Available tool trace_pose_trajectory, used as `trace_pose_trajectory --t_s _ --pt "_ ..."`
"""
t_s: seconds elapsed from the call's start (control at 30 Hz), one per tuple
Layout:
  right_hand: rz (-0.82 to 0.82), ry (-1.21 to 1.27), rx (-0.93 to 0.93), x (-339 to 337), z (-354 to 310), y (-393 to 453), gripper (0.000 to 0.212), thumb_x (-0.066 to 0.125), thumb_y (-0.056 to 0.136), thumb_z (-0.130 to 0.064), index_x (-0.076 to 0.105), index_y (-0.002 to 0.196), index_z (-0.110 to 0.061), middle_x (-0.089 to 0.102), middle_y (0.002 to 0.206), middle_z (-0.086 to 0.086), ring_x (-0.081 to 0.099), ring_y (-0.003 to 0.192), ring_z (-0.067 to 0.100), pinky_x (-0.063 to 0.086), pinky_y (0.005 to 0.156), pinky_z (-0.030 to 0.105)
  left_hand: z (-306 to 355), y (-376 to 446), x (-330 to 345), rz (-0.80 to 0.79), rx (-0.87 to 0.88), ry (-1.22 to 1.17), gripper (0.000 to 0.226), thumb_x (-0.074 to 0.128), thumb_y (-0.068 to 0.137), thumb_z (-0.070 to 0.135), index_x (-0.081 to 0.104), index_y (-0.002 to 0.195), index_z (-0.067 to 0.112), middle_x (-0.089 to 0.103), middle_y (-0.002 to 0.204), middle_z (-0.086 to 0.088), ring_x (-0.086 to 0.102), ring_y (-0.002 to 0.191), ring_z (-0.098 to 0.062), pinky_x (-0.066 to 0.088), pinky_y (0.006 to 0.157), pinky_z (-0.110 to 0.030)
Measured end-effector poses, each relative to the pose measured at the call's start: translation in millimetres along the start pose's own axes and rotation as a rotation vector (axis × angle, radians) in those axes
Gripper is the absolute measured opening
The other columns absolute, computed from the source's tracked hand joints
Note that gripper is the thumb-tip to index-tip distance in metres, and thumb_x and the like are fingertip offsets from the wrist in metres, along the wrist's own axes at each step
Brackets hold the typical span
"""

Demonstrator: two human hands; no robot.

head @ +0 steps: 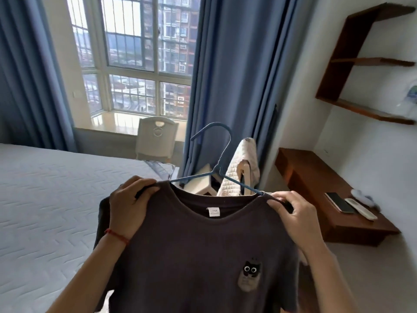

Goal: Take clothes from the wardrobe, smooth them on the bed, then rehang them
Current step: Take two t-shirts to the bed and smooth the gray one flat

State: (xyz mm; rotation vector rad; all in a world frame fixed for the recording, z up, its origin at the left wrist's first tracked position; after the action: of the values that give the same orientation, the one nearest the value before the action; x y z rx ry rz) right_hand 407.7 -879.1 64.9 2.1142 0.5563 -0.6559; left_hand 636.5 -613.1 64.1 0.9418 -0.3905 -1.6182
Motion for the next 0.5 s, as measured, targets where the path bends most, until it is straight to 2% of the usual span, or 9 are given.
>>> trace_pose_trajectory --t_s 0.1,0.13,0.23,0.3,0.4,0.43,0.5 --pt "-0.055 0.013 0.009 40 32 44 0.006 0.069 0.08 -0.019 0.069 0.081 -0.013 0.067 0.08 0.001 0.062 0.08 0.022 0.043 0.076 0.027 -28 23 29 0.009 -0.044 0.051 0.007 0.068 0.077 0.002 0.073 0.082 0.004 0.07 0.08 -0.007 0.064 0.078 -0.022 0.045 0.079 -0.019" --pt "-0.07 0.014 0.006 55 42 60 0.005 0.069 0.08 -0.017 0.069 0.08 -0.012 0.066 0.078 0.002 0.062 0.079 0.022 0.042 0.074 0.026 -38 31 41 0.012 -0.058 0.068 0.007 0.068 0.077 0.002 0.073 0.082 0.004 0.07 0.08 -0.007 0.064 0.078 -0.022 0.045 0.08 -0.018" --pt "-0.089 0.049 0.001 99 72 110 0.006 0.068 0.081 -0.017 0.068 0.081 -0.011 0.063 0.078 0.003 0.06 0.079 0.022 0.038 0.073 0.022 -64 57 77 0.046 -0.101 0.106 0.007 0.069 0.077 0.002 0.073 0.081 0.005 0.07 0.08 -0.007 0.062 0.077 -0.018 0.038 0.079 0.003" --pt "-0.079 0.072 -0.006 120 88 141 0.008 0.067 0.082 -0.017 0.067 0.082 -0.009 0.063 0.081 0.006 0.058 0.081 0.023 0.037 0.074 0.023 -77 72 95 0.057 -0.124 0.128 0.006 0.069 0.076 0.003 0.072 0.081 0.006 0.069 0.08 -0.004 0.061 0.076 -0.015 0.034 0.078 0.007" --pt "-0.114 0.12 -0.055 157 115 203 0.007 0.068 0.081 -0.014 0.067 0.082 -0.007 0.063 0.083 0.009 0.058 0.082 0.026 0.04 0.078 0.031 -101 101 135 0.085 -0.179 0.182 0.006 0.069 0.077 0.006 0.072 0.081 0.008 0.069 0.08 -0.001 0.06 0.076 -0.013 0.033 0.077 0.008" --pt "-0.137 0.133 -0.072 168 123 226 0.006 0.068 0.081 -0.014 0.067 0.081 -0.008 0.063 0.081 0.007 0.057 0.081 0.026 0.04 0.077 0.03 -107 113 148 0.097 -0.2 0.202 0.006 0.07 0.077 0.006 0.072 0.081 0.009 0.069 0.08 -0.002 0.06 0.077 -0.013 0.034 0.076 0.006" --pt "-0.169 0.124 -0.086 189 137 270 0.007 0.068 0.082 -0.018 0.067 0.08 -0.012 0.06 0.076 0.001 0.055 0.076 0.02 0.032 0.07 0.021 -121 133 170 0.12 -0.258 0.238 0.005 0.07 0.076 0.007 0.072 0.08 0.009 0.071 0.081 -0.004 0.061 0.078 -0.015 0.036 0.075 -0.002"
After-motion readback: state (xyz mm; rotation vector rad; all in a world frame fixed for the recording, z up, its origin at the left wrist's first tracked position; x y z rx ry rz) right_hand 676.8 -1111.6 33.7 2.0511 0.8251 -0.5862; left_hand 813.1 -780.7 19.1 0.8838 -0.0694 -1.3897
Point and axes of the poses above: each hand's wrist, its own y-axis towards the middle knuckle, its own x-axis out of the palm, z = x × y, the point moved 4 cm from there along y, towards the middle knuckle
